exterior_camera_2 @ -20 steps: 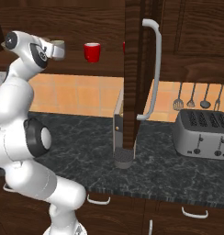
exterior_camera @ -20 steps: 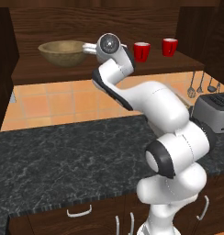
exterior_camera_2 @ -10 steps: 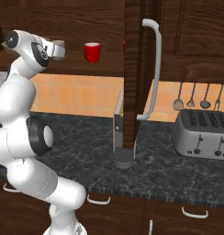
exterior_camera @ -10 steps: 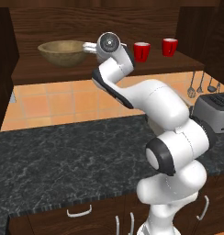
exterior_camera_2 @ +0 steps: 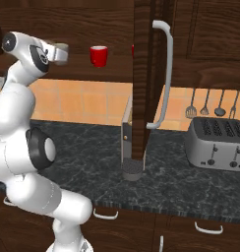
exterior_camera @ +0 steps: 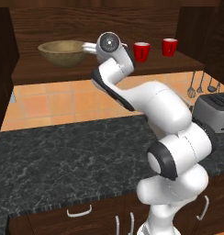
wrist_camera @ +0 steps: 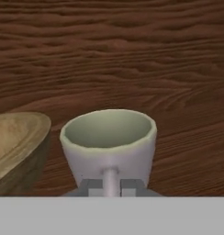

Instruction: Gather all objects into one cabinet and sort the glasses and bowls to opposite sides.

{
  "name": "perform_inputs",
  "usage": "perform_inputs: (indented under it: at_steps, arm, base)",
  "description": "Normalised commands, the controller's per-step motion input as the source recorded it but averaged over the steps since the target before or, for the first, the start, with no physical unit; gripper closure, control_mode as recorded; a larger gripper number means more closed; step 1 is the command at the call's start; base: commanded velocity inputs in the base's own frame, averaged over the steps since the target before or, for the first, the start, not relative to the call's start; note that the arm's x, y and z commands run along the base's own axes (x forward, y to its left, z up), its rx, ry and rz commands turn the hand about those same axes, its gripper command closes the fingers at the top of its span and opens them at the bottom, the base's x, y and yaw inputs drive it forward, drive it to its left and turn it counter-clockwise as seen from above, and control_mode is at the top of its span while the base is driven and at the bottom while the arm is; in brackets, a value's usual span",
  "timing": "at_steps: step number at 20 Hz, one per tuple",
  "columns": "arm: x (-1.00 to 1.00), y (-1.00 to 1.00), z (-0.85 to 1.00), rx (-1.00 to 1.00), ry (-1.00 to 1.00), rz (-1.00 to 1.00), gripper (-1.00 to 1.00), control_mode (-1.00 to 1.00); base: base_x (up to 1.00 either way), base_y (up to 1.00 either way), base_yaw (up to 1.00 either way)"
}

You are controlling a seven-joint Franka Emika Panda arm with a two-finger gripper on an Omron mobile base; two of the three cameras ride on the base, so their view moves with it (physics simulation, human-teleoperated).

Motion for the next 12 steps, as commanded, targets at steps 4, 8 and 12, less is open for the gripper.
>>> perform_inputs:
  at_steps: [4,8,12]
  arm:
    - [-0.84,0.00,0.00,0.00,0.00,0.00,1.00,-1.00]
    - [-0.68,0.00,0.00,0.00,0.00,0.00,1.00,-1.00]
    - [-0.39,0.00,0.00,0.00,0.03,0.00,1.00,-1.00]
  base:
    - [0.00,0.00,0.00]
    - [0.00,0.00,0.00]
    - [0.00,0.00,0.00]
